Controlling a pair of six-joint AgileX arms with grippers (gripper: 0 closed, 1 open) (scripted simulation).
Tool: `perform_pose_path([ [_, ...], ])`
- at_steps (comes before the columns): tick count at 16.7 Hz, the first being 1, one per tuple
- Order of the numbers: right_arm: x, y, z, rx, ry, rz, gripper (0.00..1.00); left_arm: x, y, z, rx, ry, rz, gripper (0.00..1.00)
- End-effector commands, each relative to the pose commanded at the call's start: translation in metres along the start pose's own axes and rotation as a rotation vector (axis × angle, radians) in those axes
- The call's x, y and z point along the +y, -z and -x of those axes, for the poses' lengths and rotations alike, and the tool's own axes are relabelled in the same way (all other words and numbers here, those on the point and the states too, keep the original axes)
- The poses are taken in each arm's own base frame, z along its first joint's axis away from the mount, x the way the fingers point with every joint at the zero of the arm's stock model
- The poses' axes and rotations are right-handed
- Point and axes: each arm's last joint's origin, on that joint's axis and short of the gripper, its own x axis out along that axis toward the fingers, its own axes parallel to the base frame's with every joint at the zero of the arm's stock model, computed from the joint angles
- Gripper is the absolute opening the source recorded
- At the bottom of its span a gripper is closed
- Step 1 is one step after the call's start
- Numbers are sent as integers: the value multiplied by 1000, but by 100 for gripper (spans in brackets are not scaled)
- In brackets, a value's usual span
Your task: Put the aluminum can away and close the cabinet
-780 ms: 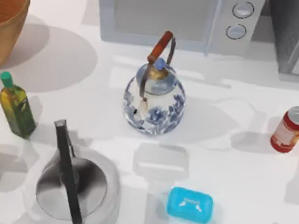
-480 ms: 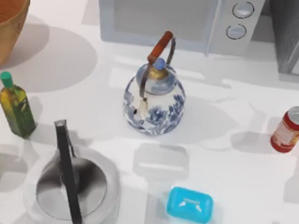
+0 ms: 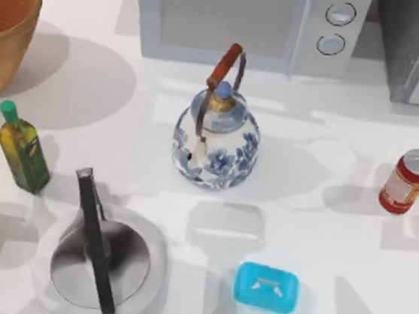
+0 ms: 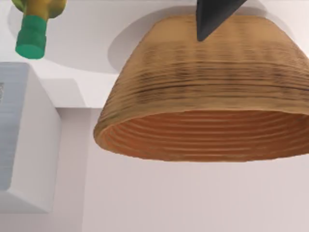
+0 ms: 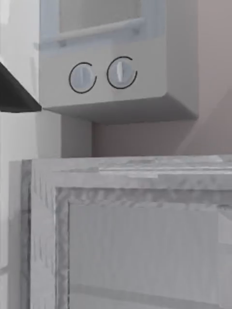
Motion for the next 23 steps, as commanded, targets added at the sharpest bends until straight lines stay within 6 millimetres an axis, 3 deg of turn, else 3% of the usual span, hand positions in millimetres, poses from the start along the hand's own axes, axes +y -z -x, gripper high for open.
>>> perform_pose_path([
  [5,22,1,-42,17,-22,-17,100,0,0,0,0,0,0,100],
  [11,56,45,-82,94,-38,-29,100,0,0,0,0,0,0,100],
  [15,68,88,-88,171,-20,-16,100,0,0,0,0,0,0,100],
  [18,65,114,-82,234,14,2,100,0,0,0,0,0,0,100],
  [23,59,129,-75,280,51,16,100,0,0,0,0,0,0,100],
])
